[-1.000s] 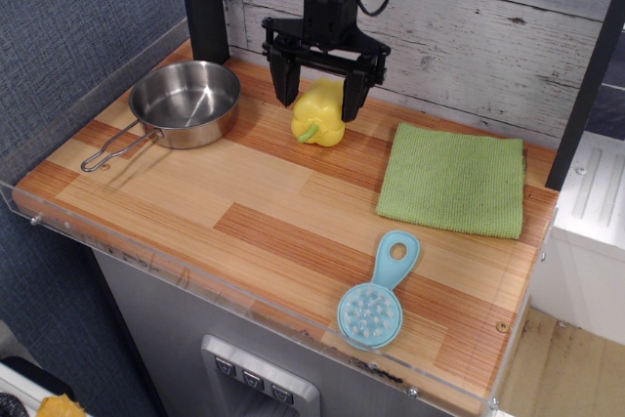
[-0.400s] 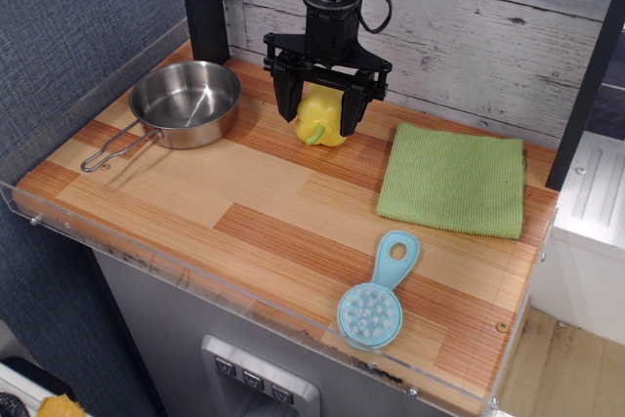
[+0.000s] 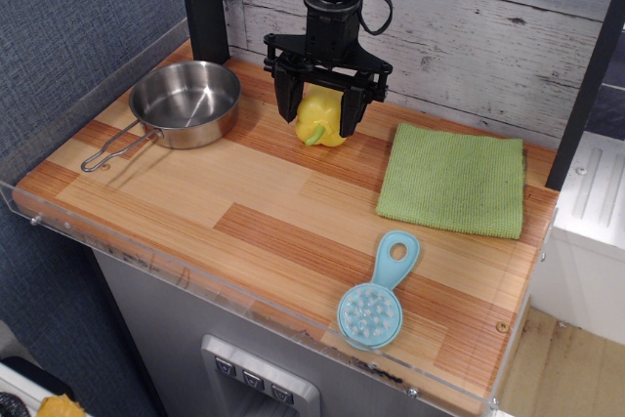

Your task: Move the capsicum on the green table cloth.

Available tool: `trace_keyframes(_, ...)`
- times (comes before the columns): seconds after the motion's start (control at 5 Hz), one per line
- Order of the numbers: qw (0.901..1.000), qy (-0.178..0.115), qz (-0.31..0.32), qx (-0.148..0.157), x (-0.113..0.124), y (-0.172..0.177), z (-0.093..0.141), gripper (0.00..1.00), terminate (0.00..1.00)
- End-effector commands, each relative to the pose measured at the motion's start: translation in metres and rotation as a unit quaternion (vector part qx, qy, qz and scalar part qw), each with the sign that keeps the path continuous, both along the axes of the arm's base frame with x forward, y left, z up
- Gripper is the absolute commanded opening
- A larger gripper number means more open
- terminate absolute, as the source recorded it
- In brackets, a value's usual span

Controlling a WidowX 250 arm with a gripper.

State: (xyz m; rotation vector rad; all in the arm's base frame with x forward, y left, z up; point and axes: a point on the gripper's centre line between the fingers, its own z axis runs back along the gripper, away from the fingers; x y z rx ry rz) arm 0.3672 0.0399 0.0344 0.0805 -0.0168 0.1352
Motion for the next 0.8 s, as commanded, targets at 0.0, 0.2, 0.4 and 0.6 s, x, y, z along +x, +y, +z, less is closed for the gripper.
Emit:
trace_keyframes(0.0,0.9961,-0.076,-0.044,0.001,-0.006,-0.024,0.057,0.0,0.0)
trace_keyframes(0.2,0.9913,-0.102,-0.083,-0.011,-0.014,-0.057,0.08,0.0,0.0)
trace_keyframes(0.4,0.9844,-0.111,-0.134,-0.022,-0.014,-0.104,0.094,0.0,0.0)
trace_keyframes(0.6,0.9797,-0.108,-0.163,-0.044,-0.021,-0.131,0.089,0.0,0.0)
